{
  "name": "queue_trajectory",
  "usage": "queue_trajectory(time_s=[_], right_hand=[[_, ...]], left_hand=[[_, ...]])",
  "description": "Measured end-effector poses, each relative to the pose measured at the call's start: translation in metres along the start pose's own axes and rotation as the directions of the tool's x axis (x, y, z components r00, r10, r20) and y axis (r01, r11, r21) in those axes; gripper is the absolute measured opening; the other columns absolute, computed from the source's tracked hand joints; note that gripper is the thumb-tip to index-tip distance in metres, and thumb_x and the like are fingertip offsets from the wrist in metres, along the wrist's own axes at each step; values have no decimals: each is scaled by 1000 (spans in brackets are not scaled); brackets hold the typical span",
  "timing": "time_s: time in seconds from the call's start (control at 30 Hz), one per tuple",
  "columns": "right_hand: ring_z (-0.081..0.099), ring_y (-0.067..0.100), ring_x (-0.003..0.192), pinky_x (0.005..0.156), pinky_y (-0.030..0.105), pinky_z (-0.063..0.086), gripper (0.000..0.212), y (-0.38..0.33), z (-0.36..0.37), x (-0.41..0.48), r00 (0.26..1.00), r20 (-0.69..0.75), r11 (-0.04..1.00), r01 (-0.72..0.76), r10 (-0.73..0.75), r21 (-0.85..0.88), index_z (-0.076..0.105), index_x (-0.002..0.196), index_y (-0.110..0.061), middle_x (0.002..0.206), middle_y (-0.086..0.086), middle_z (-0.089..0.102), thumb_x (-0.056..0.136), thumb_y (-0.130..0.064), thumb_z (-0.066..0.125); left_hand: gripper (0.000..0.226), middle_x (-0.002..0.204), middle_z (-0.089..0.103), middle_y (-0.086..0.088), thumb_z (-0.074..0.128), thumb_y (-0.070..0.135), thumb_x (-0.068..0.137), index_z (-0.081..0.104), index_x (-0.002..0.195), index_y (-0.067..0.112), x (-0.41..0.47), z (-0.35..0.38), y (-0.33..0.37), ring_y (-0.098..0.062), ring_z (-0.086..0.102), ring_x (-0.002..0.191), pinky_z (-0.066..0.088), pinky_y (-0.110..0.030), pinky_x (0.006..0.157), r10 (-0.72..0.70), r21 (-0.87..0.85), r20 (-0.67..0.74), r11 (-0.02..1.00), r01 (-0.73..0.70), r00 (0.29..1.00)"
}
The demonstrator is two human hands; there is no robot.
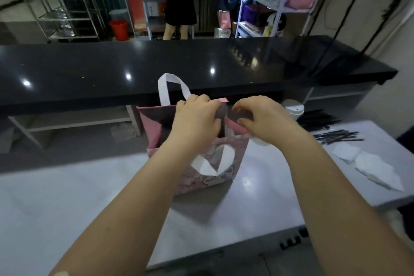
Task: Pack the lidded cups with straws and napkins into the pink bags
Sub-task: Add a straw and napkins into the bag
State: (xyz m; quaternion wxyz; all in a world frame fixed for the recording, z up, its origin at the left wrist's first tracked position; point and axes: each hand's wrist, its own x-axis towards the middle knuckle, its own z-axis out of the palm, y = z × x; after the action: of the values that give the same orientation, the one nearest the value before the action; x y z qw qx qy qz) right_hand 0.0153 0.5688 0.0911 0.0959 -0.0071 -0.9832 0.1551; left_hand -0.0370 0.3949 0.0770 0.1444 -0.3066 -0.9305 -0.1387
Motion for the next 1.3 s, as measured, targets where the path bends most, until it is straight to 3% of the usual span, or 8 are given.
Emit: queue_trajectory(time_s=[0.1,0.2,0.37,0.47,0.57,0.67,1.03,1.3], right_hand=[[53,13,105,87,39,50,30,31,-17,-33,999,-25,998,-40,39,-39,63,117,-29,112,-9,63,88,-20,64],[52,14,102,81,32,45,29,70,-36,-74,993,-84,995,-90,86,-49,64,116,-28,109,-7,62,88,-21,64],[53,16,108,86,38,49,26,148,-63,-157,972,-131,980,-198,196,-1,65,112,-28,110,-9,63,87,-21,67],[49,13,115,92,34,47,28,200,-64,-206,956,-115,962,-272,270,-5,64,117,-28,118,-10,63,90,-25,66],[46,12,118,88,31,45,28,248,-53,-249,937,-53,938,-347,346,-2,62,119,-30,120,-10,62,91,-27,63],[43,14,122,91,34,44,29,287,-40,-284,913,31,913,-407,406,25,61,120,-28,123,-7,60,92,-24,61],[43,16,123,93,37,44,28,376,0,-314,883,75,867,-470,464,166,62,120,-23,123,-8,60,92,-22,58],[40,12,123,97,35,42,27,436,24,-243,873,138,838,-488,468,244,62,120,-24,122,-10,60,94,-23,56]], left_hand=[[40,123,58,1,54,34,91,56,130,28,8,5,46,-25,47,118,36,-42,94,70,-24,22,997,-69,997],[42,124,58,1,54,37,91,55,132,28,12,14,101,-26,47,119,36,-43,95,131,-55,12,990,-130,991],[34,114,59,0,53,34,90,59,123,25,5,50,211,-26,49,110,36,-41,88,210,-98,69,974,-203,975],[38,122,58,0,53,34,92,56,129,28,-3,86,274,-26,48,116,36,-42,92,250,-135,137,963,-232,958],[40,128,57,0,53,34,92,54,132,29,-15,127,327,-25,46,121,35,-42,95,276,-140,218,958,-249,936],[40,129,56,0,52,33,93,52,133,29,-29,164,368,-25,45,122,34,-41,96,282,-121,341,959,-256,897],[38,128,57,2,51,30,93,56,130,29,-42,241,402,-23,45,122,35,-39,96,179,-122,509,983,-136,842],[35,129,57,2,54,30,92,59,127,28,41,302,389,-24,41,126,34,-39,97,77,-191,476,981,17,876]])
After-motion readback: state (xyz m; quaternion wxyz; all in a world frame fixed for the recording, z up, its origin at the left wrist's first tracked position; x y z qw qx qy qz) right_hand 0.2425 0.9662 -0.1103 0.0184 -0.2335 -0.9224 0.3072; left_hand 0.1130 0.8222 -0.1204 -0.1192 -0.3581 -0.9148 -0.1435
